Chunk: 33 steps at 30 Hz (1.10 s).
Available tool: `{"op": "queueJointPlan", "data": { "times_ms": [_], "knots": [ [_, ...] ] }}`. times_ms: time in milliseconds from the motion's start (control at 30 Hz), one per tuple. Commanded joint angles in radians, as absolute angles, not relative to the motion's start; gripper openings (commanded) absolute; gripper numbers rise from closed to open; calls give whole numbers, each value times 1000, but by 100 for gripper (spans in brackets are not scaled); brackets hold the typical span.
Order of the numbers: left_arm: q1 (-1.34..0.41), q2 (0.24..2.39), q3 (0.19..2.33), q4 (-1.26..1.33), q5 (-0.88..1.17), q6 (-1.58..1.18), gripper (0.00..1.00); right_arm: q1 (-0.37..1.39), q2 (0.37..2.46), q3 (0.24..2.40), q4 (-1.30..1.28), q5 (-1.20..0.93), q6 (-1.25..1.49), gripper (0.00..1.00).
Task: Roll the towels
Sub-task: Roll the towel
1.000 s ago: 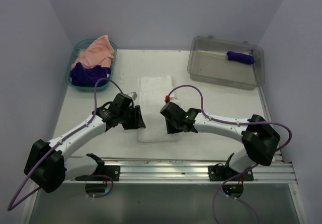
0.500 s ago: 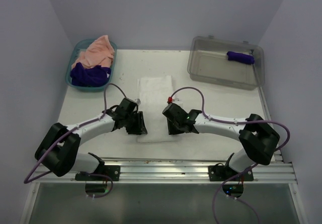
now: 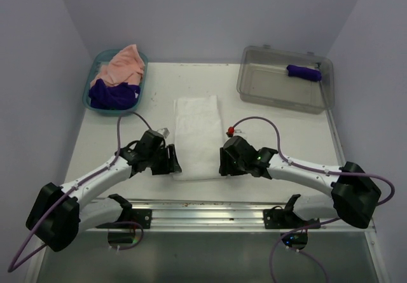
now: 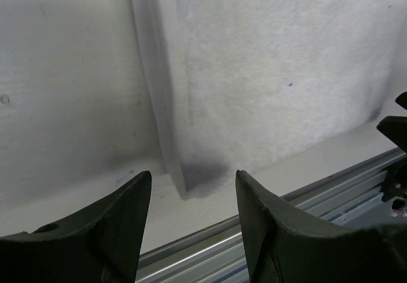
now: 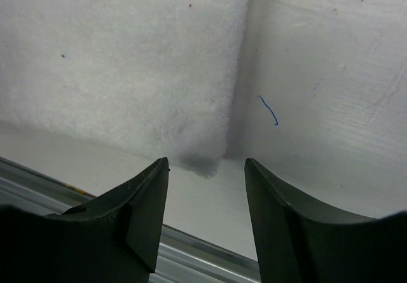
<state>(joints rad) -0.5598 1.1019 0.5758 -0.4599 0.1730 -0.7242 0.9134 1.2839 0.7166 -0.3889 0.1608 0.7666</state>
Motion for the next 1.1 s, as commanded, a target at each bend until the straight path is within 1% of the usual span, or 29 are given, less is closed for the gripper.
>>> {"op": "queueJointPlan", "data": {
  "times_ms": [0,67,200,300,333,433,500,533,567,667,967,1067],
  "knots": [
    [-565,1109,502,-416,218,-768,59,914,1276,669,-305,81,778,56],
    [-565,1129,477,-368,256,-775,59,914,1269,655,-301,78,772,56],
    [-565,1186,479,-350,232,-792,58,914,1265,643,-273,49,735,57],
    [-565,1229,483,-337,225,-787,51,914,1296,647,-264,55,718,56],
    [-566,1251,485,-336,230,-787,50,913,1304,647,-261,55,716,55],
    [-566,1255,477,-336,232,-787,43,913,1321,641,-238,60,721,52],
    [-566,1240,474,-356,224,-790,44,913,1336,641,-238,72,726,50],
    [-568,1215,472,-365,221,-792,48,913,1339,643,-239,75,729,50],
    [-566,1201,469,-380,215,-795,51,913,1341,641,-238,72,730,50],
    [-566,1151,465,-402,210,-808,54,913,1338,630,-230,81,739,49],
    [-566,1147,431,-371,233,-828,49,913,1336,609,-222,94,759,49],
    [-566,1152,420,-345,251,-834,45,913,1332,597,-224,104,773,48]
  ]
}}
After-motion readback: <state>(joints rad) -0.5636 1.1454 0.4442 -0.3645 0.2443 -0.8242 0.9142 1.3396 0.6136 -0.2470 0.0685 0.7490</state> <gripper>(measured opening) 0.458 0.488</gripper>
